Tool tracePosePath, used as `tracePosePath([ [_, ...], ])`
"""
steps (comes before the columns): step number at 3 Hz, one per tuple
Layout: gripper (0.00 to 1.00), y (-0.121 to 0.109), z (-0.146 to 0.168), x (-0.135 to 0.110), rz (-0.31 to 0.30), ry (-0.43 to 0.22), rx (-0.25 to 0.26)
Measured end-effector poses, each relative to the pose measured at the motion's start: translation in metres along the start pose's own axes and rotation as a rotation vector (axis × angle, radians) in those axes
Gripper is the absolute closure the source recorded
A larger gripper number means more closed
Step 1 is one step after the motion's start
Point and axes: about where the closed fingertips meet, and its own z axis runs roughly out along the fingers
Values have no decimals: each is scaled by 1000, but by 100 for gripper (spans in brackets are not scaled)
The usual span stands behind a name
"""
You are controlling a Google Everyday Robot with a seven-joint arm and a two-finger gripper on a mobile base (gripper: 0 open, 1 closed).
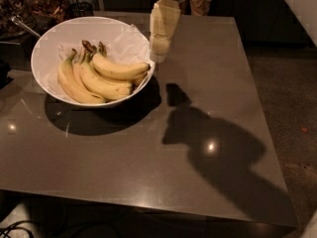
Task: Pick banana from white bowl
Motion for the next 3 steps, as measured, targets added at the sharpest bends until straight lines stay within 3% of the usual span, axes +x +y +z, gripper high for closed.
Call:
tracePosePath([
  [1, 0, -12, 27, -17, 31, 16, -47],
  [3, 2, -19, 76, -55, 34, 42, -124],
])
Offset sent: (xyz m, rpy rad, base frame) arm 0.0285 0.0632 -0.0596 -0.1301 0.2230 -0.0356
